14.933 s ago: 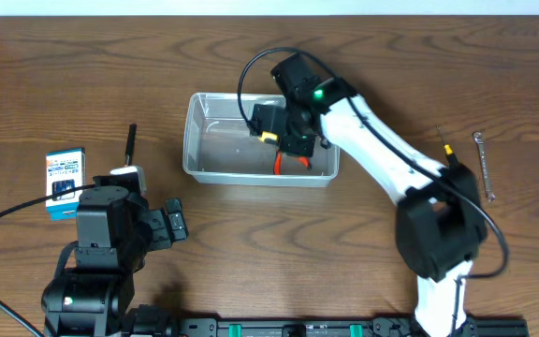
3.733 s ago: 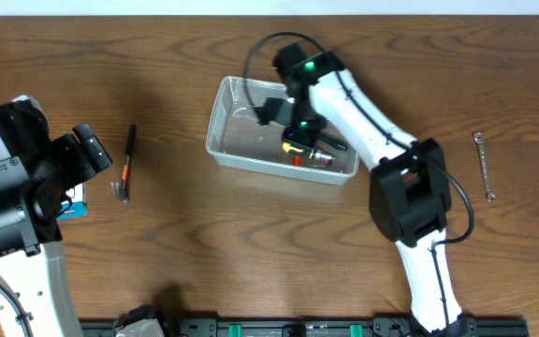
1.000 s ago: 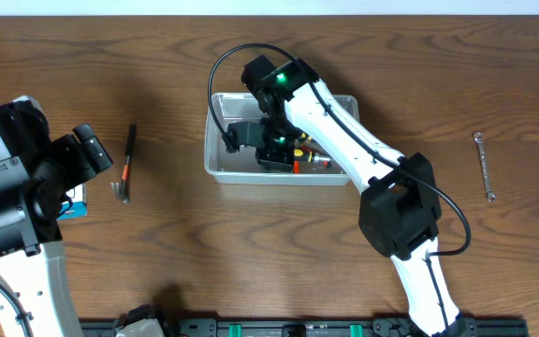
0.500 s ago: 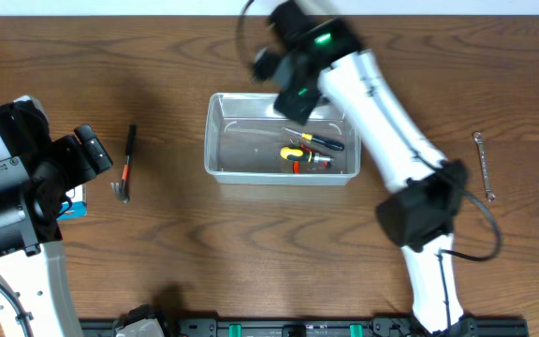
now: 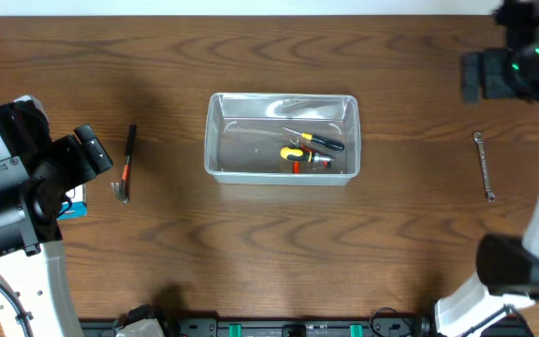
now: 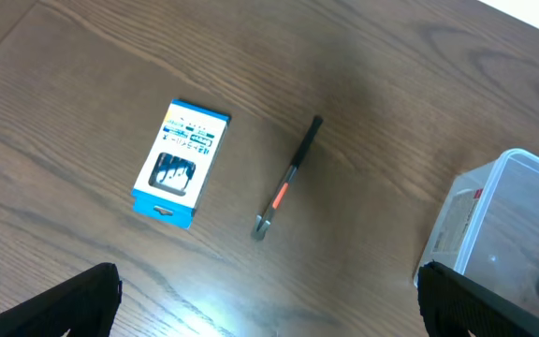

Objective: Pack container
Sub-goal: 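Withdraw the right gripper toward the metal wrench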

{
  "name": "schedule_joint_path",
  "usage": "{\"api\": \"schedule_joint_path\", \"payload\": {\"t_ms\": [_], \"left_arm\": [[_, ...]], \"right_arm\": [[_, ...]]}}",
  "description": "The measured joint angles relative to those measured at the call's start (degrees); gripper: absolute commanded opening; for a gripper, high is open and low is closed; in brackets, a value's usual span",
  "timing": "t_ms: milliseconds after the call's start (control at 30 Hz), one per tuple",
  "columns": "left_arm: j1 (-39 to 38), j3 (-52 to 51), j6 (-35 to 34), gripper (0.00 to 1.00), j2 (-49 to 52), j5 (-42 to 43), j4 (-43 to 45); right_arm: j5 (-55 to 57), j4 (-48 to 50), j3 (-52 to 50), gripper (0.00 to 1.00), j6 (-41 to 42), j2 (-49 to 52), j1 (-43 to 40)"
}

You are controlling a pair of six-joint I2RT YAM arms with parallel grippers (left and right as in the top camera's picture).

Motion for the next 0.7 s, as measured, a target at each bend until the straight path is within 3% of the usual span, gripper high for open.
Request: {"api": "schedule_joint_path", "payload": {"t_ms": [300,400,533,700], "left_arm": [[0.0,0.2,0.0,0.98,0.0,0.0,-0.5],[0.0,0.2,0.0,0.98,0.0,0.0,-0.5],[0.0,0.2,0.0,0.98,0.0,0.0,-0.5],[0.0,0.2,0.0,0.98,0.0,0.0,-0.5]], "right_arm": [[-0.2,0.5,-32.6,0.99,3.8,-19.5,-6.9],[-0.2,7.8,-43.0,0.99,3.7,-24.6,-13.4],[-2.0,17.0,-49.5,0.99,-1.1,-24.2,-20.6],[-5.6,25.8,-50.1,0.99,-9.0,-14.5,-25.2]]}}
